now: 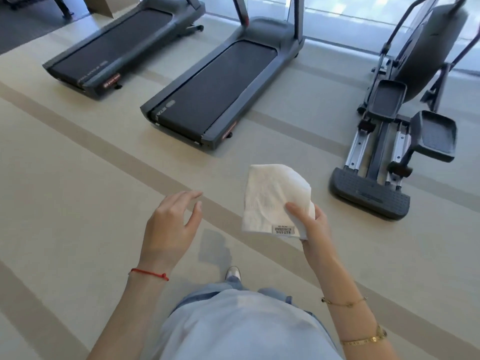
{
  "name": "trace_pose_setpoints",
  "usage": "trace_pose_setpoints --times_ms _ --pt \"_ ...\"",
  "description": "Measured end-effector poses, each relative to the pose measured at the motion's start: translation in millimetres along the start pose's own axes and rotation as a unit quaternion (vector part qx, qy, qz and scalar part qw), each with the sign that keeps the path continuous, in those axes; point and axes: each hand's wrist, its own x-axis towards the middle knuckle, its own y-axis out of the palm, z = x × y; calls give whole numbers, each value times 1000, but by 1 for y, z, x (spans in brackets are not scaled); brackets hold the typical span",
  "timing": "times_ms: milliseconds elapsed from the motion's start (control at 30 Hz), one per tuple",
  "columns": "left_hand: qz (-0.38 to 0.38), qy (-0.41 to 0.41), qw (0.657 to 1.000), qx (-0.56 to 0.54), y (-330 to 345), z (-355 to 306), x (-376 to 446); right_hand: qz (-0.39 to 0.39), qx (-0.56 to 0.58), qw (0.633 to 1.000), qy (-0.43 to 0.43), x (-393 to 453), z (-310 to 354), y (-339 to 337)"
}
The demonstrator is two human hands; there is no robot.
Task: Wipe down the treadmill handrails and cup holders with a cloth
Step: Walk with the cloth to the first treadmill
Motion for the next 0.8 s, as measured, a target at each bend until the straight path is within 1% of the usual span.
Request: trace_pose_setpoints --times_ms 200,300,367,500,667,800 --pt "32 41 999 -3 32 -6 154 -52 46 998 -2 114 48 8" --pt "43 75 996 4 63 -13 222 -81 64 995 -5 173 66 0" --pt "57 79 995 0 87 -19 267 -93 76 993 -7 215 79 -8" --pt "69 81 994 -20 136 -41 360 -96 77 992 -16 308 122 -26" --pt "61 84 994 -28 185 -85 477 -86 58 994 -34 427 201 -50" --pt "46 73 995 -40 217 -107 558 -83 45 995 -32 515 255 -59"
